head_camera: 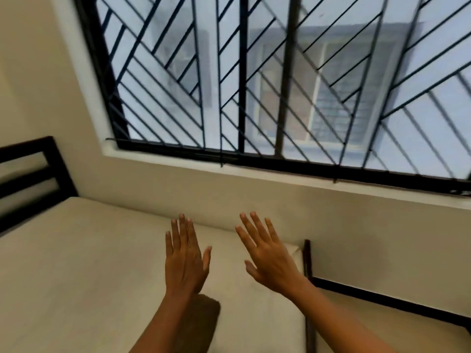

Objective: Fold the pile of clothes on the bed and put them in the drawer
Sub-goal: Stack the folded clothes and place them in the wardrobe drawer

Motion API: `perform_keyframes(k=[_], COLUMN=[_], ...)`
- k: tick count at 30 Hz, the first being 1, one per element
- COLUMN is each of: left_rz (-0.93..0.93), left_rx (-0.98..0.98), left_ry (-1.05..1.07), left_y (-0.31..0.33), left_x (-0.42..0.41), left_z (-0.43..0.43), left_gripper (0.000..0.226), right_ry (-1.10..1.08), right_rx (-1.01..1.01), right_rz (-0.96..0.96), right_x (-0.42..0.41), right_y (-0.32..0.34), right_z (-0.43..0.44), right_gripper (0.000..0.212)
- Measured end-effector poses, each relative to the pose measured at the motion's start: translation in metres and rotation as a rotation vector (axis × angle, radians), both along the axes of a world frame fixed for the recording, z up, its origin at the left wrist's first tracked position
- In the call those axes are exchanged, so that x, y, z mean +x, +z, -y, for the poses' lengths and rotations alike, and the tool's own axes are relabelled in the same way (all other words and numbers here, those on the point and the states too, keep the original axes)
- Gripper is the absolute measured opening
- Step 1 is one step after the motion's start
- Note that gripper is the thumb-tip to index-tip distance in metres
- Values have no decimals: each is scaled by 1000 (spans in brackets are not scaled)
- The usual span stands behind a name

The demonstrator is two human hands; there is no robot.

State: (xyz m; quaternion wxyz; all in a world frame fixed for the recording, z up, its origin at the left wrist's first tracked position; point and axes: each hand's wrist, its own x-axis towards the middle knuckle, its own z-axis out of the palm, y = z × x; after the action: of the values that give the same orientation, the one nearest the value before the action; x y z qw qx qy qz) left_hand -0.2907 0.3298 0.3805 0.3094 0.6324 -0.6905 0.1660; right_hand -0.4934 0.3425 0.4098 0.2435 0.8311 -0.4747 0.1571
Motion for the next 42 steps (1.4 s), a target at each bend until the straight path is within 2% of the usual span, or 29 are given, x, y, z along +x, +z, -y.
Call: perform_keyframes(k=[3,6,10,13,15,20,23,26,29,31,35,39,42], left_rz=[4,-23,25,60,15,-7,-43,3,94,162,300,340,402], left_rx=[50,140,339,514,611,684,663,698,766,790,784,750,695], left_ry=[80,147,234,279,336,396,468,476,485,456,379,351,233], left_y=[-59,-131,-242,-322,-375,-477,-507,-515,-511,-499,-429,-331,-238], left_x=[20,28,19,14,9,5,6,9,14,22,24,19,4], left_z=[9,8,6,11,19,29,31,38,42,41,26,23,25], left_gripper=[80,107,125,137,143,129,114,109,111,107,96,110,105], right_ry=[166,356,625,726,726,675,677,667,656,646,668,622,584], right_rx=[7,34,23,1,44,115,117,146,211,227,211,265,279], right_rz=[-182,-299,-412,-439,-416,-308,-260,-295,-395,-422,-386,-377,-349], right_x=[22,42,58,68,77,96,111,124,125,124,115,97,74], right_y=[-57,-126,-231,-311,-369,-485,-525,-537,-537,-527,-466,-373,-285], right_z=[37,67,96,115,130,154,170,182,181,177,165,156,150], right_gripper=[95,96,84,63,69,82,65,56,68,67,59,76,83])
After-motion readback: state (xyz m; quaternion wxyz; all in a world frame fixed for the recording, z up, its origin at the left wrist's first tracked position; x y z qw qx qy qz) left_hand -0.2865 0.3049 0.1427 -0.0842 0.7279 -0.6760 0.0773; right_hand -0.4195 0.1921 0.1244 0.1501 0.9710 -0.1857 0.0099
